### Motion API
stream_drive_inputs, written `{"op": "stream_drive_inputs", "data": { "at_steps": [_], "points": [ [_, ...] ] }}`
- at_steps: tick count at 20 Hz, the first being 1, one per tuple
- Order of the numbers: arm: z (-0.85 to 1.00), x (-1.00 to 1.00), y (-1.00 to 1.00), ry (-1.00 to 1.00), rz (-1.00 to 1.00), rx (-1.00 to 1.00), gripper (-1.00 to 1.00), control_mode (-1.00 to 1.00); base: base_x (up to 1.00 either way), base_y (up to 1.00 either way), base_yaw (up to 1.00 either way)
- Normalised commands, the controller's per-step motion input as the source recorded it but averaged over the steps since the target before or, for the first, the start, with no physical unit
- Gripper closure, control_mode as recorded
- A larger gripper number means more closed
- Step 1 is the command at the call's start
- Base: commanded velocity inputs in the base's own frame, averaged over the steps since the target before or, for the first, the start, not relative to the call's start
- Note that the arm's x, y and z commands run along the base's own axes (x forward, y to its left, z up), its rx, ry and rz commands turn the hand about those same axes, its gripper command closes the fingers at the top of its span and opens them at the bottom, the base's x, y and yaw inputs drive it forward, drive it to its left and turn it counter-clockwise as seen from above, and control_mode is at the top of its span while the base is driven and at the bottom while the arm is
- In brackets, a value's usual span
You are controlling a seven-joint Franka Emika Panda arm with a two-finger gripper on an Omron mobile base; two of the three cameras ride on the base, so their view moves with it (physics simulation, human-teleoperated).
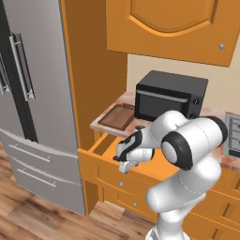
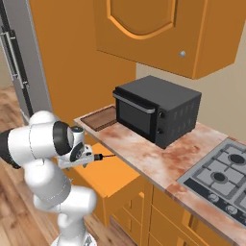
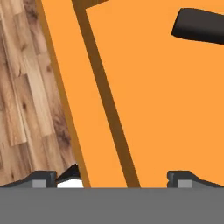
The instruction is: Pick up the knife from the drawer and place it on the cutting board. Then place the meat from the plate to the cutting board.
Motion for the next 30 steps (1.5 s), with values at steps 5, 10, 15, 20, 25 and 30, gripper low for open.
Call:
{"op": "stream_drive_inputs", "data": {
  "at_steps": [5, 10, 15, 20, 25, 30],
  "points": [
    [-0.47, 0.0, 0.12, 0.0, 0.05, 0.0, -1.0, -1.0, 0.0, 0.0, 0.0],
    [-0.25, -0.07, 0.45, 0.07, 0.02, 0.0, -1.0, -1.0, 0.0, 0.0, 0.0],
    [-0.07, -0.41, 0.47, 0.01, 0.0, 0.0, -1.0, -1.0, 0.0, 0.0, 0.0],
    [-0.04, -0.59, 0.51, 0.0, 0.0, 0.0, -1.0, -1.0, 0.0, 0.0, 0.0],
    [-0.02, -0.31, 0.32, 0.0, 0.0, -0.03, -1.0, -1.0, 0.0, 0.0, 0.0],
    [0.1, -0.06, 0.05, 0.0, 0.0, 0.0, -1.0, -1.0, 0.0, 0.0, 0.0]
  ]
}}
